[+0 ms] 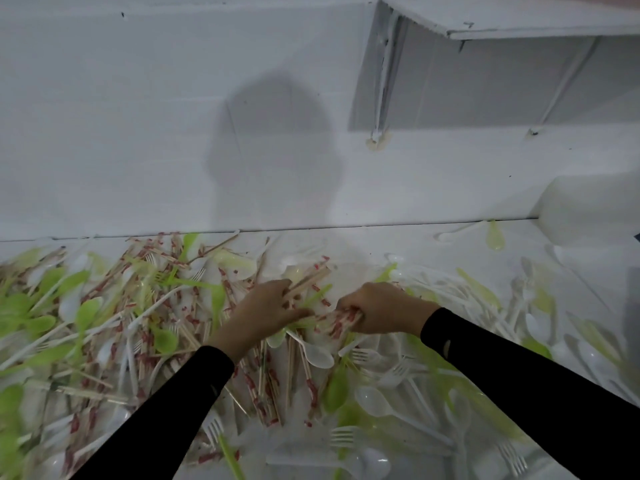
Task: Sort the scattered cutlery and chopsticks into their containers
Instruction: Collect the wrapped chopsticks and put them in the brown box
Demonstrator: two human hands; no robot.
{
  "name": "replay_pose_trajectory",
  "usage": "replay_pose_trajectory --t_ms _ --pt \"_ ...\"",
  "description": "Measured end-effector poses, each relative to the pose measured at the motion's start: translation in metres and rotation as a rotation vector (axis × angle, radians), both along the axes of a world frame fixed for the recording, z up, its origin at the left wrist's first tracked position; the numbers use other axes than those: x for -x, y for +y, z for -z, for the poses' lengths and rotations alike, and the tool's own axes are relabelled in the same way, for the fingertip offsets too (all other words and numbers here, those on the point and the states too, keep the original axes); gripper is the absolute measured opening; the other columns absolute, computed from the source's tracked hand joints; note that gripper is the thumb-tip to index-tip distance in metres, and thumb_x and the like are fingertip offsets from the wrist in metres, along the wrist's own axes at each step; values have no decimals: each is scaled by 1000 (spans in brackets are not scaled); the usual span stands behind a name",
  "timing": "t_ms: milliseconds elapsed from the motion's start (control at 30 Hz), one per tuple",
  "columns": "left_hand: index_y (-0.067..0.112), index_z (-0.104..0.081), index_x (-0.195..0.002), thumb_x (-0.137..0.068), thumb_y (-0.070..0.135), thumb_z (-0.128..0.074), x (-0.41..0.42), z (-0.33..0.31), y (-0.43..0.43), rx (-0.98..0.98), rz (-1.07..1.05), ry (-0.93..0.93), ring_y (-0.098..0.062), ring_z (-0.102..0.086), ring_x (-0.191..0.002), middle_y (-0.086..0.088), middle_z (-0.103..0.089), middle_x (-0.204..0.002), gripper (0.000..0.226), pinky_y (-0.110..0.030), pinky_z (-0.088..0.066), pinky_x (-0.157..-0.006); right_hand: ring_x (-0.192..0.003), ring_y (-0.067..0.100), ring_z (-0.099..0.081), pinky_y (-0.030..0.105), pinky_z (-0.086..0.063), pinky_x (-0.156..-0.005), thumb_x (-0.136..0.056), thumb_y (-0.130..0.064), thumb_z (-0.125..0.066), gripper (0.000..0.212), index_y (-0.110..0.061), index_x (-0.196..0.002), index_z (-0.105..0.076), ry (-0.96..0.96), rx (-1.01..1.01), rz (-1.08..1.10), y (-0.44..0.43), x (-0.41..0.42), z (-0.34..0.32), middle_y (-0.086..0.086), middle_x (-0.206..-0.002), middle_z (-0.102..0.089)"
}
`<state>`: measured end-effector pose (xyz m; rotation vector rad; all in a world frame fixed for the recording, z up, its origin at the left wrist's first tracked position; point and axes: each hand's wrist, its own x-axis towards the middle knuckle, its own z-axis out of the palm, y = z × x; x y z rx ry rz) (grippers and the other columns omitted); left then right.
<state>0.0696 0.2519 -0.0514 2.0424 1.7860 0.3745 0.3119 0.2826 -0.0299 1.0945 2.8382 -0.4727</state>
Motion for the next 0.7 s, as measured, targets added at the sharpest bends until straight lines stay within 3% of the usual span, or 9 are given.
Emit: replay_pose_trajectory --t_ms 100,233,333,433,500,633,700 --pt "16 -58 -110 -74 58 -75 -4 17 -7 108 115 137 -18 -53 -89 3 -51 -99 58 -33 -44 -75 -93 23 -63 28 -39 -68 -95 -28 -51 30 -28 -123 -64 -161 -81 -108 -15 3 7 1 -101 -70" --pt "19 -52 -86 -82 41 -67 2 18 -5 55 -49 105 -25 -59 -84 1 -54 -84 26 -34 -45 -65 -87 29 -64 29 -34 -64 -95 -17 -46 31 -26 -122 -60 -320 -152 -150 -21 -6 13 7 -96 -68" --pt "13 -49 -80 -83 27 -63 19 14 -5 10 -178 30 -26 -56 -71 -4 -54 -78 20 -32 -37 -56 -83 30 -64 30 -35 -62 -94 -13 -45 35 -25 -126 -54 -362 -192 -167 -20 -16 14 5 -102 -64" --pt "12 -46 -90 -90 25 -60 38 10 -8 -19 -290 39 -26 -52 -74 -4 -49 -91 18 -36 -45 -64 -67 30 -53 32 -34 -58 -91 -9 -48 38 -20 -126 -55 -270 -184 -149 -16 -25 13 6 -112 -57" --pt "14 -44 -94 -95 28 -57 42 6 -13 -82 -349 21 -26 -50 -72 -5 -46 -93 20 -36 -42 -63 -63 30 -53 32 -34 -54 -87 -9 -53 33 -17 -118 -60 -112 -196 -80 -11 -32 11 6 -115 -56" --pt "12 -49 -80 -98 34 -54 29 1 -34 -26 -370 -160 -28 -53 -61 -9 -54 -70 30 -32 -36 -52 -89 19 -56 32 -40 -68 -95 -14 -48 23 -22 -116 -50 100 -23 227 -5 -36 -5 -3 -113 -53" --pt "11 -52 -74 -96 45 -54 18 5 -48 56 -316 -97 -26 -58 -60 -8 -59 -68 41 -32 -41 -52 -87 23 -57 35 -46 -72 -96 -18 -46 16 -22 -112 -43 159 23 365 -3 -32 -9 2 -104 -50"
